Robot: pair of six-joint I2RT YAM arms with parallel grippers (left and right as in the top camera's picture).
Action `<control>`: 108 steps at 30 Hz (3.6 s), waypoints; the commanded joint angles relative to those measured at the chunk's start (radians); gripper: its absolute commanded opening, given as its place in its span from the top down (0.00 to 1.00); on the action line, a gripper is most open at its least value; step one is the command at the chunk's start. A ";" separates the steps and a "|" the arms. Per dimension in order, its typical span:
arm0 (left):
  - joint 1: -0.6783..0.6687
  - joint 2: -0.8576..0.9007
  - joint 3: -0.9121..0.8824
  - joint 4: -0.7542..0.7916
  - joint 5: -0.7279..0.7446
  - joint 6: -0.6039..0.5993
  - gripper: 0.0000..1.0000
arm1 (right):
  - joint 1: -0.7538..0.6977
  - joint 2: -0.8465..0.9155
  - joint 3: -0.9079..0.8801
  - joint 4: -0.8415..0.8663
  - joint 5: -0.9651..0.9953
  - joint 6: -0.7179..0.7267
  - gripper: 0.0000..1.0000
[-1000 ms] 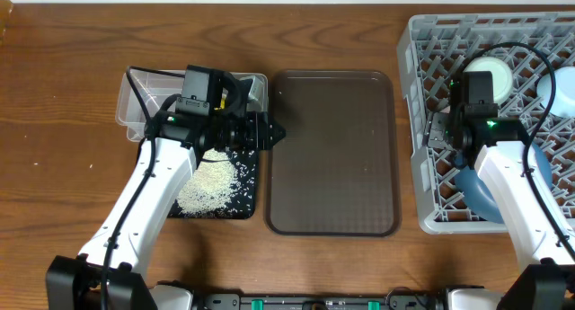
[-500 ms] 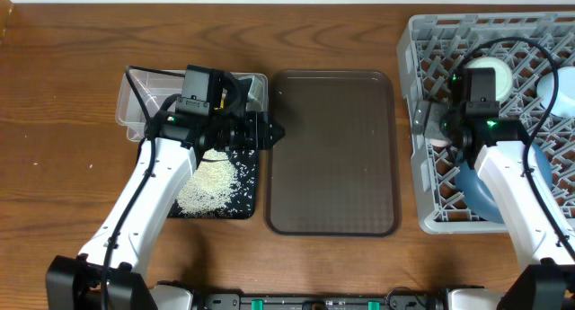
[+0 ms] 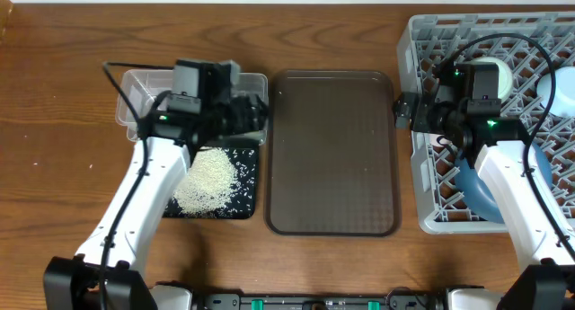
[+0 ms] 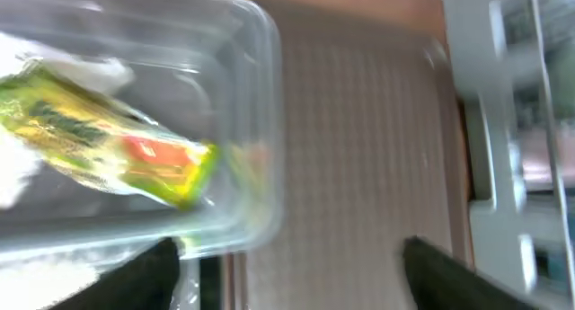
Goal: Sort waste into correct bins and load items into the dishwasher rack
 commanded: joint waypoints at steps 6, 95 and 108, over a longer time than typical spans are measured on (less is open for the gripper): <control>0.048 0.010 -0.006 0.003 -0.060 -0.027 0.10 | -0.008 0.001 0.018 0.002 -0.021 0.004 0.01; 0.048 0.010 -0.006 0.003 -0.059 -0.027 0.03 | 0.024 -1.473 -1.073 0.454 0.159 -0.311 0.01; 0.048 0.010 -0.006 0.003 -0.060 -0.027 0.03 | 0.024 -1.473 -1.073 0.454 0.159 -0.311 0.01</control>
